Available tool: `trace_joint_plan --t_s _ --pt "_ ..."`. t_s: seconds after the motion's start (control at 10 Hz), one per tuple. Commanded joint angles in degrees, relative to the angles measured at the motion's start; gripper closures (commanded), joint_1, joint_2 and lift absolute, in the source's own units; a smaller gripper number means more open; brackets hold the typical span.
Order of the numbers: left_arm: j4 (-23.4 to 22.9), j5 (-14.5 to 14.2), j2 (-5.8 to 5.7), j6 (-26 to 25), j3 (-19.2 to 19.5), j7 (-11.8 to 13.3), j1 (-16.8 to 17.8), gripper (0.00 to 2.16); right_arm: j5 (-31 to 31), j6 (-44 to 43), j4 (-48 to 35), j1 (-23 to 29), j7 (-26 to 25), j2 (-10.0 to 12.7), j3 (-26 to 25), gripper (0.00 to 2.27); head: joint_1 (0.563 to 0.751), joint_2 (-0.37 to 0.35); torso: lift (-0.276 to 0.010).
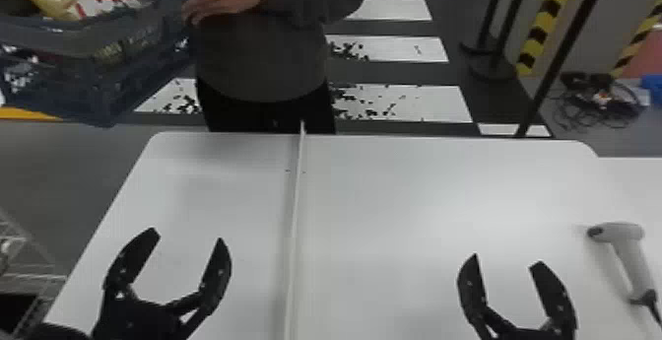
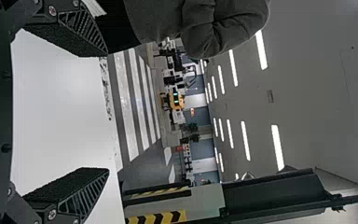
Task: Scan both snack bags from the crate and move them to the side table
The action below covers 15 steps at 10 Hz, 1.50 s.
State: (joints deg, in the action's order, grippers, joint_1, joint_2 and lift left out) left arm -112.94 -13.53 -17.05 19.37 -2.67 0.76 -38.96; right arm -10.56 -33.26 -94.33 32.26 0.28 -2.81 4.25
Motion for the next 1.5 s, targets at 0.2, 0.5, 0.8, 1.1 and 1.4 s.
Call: trace_joint_plan --t_s 0.2,0.5,0.8,1.1,1.4 --pt "0.0 -0.27 0.0 -0.53 0.21 1.35 0.02 0.1 0.02 0.0 0.02 0.0 -0.02 0.0 0.14 0.12 0.695 0.014 -0.099" --pt "0.09 -0.27 0.0 -0.7 0.21 1.7 0.11 0.1 0.02 0.0 0.02 0.0 -0.02 0.0 0.23 0.12 0.695 0.014 -0.099" --pt "0.09 -0.27 0.08 -0.7 0.21 1.7 0.2 0.1 0.11 0.0 0.11 -0.09 -0.02 0.0 0.23 0.12 0.695 0.015 -0.099" --pt "0.0 -0.27 0.08 -0.7 0.3 1.87 0.2 0.1 0.19 0.18 0.11 -0.18 -0.02 0.0 0.32 0.12 0.695 0.015 -0.099" --pt "0.09 -0.27 0.08 -0.7 0.21 2.14 0.2 0.1 0.19 0.18 0.2 -0.27 -0.02 0.0 0.32 0.12 0.695 0.016 -0.099"
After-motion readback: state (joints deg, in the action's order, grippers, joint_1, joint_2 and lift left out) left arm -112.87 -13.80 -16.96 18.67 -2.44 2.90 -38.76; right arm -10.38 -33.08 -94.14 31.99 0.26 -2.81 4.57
